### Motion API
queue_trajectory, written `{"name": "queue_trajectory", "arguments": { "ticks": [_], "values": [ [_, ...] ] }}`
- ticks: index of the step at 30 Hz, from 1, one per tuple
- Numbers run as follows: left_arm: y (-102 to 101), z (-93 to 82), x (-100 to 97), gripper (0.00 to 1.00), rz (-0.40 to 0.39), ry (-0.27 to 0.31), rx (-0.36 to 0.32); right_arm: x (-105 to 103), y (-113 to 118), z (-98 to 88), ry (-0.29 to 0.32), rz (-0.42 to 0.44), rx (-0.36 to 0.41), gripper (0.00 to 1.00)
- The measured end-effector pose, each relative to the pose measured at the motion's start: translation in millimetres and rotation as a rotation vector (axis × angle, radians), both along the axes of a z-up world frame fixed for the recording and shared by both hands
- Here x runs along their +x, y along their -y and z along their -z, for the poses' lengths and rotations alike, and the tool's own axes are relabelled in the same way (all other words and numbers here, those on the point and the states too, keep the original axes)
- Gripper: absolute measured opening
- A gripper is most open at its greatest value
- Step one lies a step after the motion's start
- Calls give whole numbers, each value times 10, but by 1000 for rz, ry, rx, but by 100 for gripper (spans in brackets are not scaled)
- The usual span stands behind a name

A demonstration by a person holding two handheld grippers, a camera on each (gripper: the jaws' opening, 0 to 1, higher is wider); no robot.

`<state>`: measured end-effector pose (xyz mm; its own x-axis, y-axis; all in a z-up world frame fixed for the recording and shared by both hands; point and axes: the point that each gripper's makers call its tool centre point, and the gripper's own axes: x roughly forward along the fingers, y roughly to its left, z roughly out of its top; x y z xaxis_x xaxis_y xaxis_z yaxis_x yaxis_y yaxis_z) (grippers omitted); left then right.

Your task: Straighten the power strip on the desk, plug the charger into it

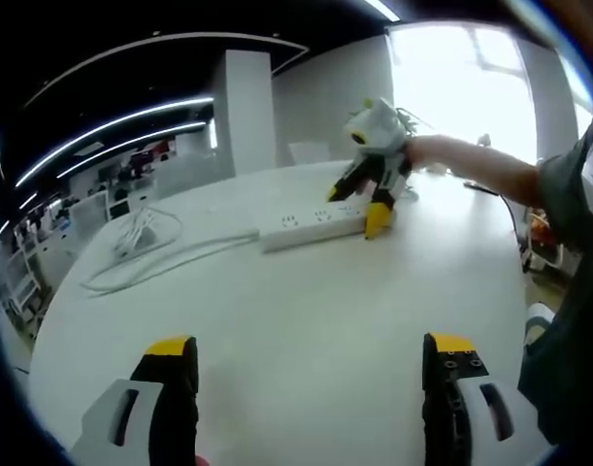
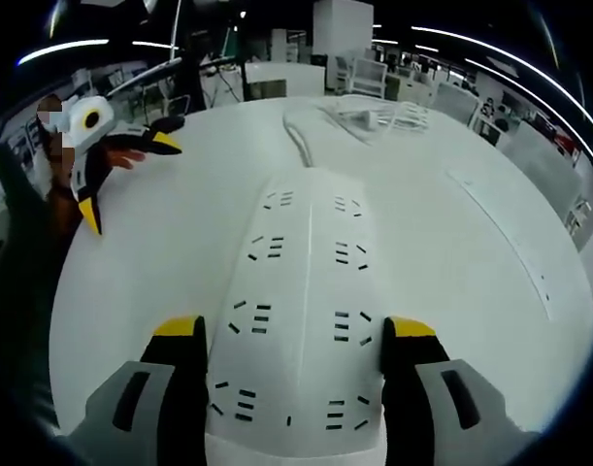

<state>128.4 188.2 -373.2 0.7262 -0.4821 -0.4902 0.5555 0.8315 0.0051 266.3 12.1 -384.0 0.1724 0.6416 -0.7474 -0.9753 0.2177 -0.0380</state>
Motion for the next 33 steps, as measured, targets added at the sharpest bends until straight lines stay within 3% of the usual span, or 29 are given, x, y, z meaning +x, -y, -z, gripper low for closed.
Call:
{"name": "queue_trajectory", "arguments": {
  "ticks": [33],
  "values": [
    [41,15,-13,99,6,-8,15,1,41,-9,-6,-131,-24,73]
  ]
}}
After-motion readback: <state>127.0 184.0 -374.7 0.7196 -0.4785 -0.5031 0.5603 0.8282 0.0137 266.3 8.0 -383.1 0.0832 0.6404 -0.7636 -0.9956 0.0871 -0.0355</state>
